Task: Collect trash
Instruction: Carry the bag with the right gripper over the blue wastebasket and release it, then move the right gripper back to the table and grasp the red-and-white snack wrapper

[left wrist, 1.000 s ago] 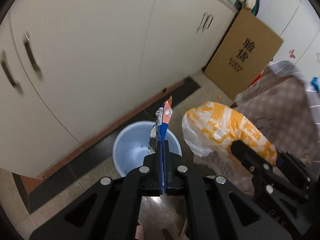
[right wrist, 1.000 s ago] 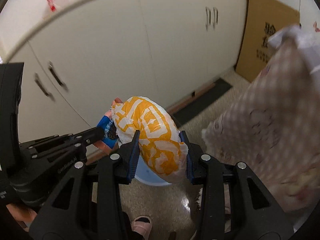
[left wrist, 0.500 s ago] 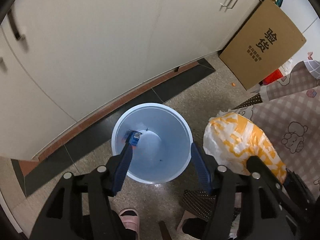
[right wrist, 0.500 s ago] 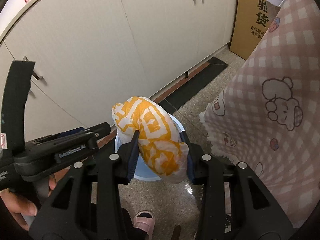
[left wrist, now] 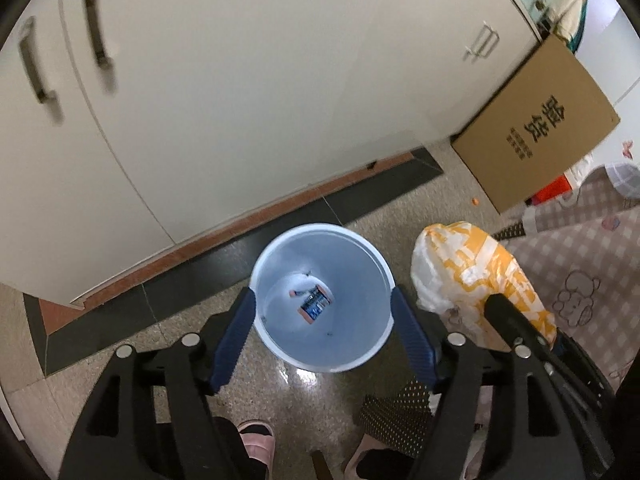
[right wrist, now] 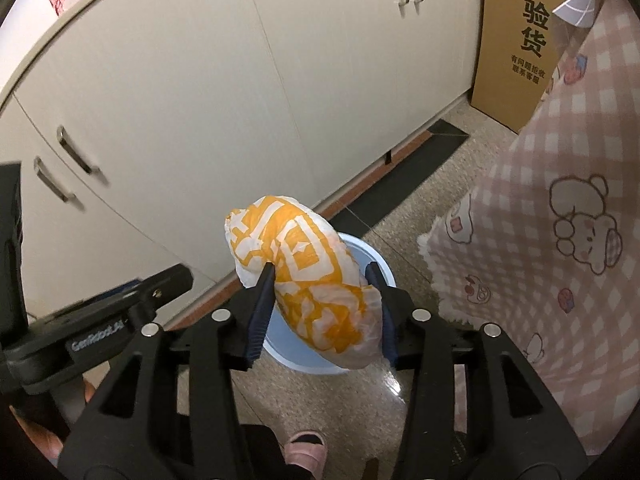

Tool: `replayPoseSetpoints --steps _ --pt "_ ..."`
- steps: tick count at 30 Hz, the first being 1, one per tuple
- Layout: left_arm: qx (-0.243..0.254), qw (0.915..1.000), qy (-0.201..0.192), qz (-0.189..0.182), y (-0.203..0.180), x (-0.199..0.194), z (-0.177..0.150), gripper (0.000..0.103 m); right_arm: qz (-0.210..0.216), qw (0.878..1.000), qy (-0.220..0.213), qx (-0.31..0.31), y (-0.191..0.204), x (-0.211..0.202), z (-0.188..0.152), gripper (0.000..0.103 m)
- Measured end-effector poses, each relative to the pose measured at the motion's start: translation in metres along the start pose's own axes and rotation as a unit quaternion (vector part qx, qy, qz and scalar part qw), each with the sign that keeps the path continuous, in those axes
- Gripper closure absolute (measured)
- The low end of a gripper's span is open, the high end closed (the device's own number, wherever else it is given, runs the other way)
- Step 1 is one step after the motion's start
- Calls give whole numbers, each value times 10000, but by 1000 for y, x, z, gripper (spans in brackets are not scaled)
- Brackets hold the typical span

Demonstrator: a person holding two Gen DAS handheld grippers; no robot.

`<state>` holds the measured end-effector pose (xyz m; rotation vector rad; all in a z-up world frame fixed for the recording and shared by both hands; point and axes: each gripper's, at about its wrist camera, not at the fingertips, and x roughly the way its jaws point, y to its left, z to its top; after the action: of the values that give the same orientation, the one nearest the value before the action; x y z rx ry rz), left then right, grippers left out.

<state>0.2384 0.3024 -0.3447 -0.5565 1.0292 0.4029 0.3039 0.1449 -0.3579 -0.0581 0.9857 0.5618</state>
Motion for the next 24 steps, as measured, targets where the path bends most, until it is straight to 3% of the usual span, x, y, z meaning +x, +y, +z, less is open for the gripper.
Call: replayPoseSetpoints --steps 1,3,10,15,24 --pt "-54 10000 -64 38 2 -4 1 33 68 10000 -56 45 1 0 3 40" --pt "-123 9998 -128 73 7 -10 3 32 150 9997 -150 134 1 -1 8 24" --pt "-185 9993 -315 32 9 -35 6 32 117 9996 -212 160 5 -13 15 24" --pt "-176 9983 -539 -103 1 -64 4 31 13 9991 -425 49 13 -43 11 24" --pt "-38 9887 -1427 -452 -22 -158 -4 31 167 9911 -1317 42 24 -144 17 24"
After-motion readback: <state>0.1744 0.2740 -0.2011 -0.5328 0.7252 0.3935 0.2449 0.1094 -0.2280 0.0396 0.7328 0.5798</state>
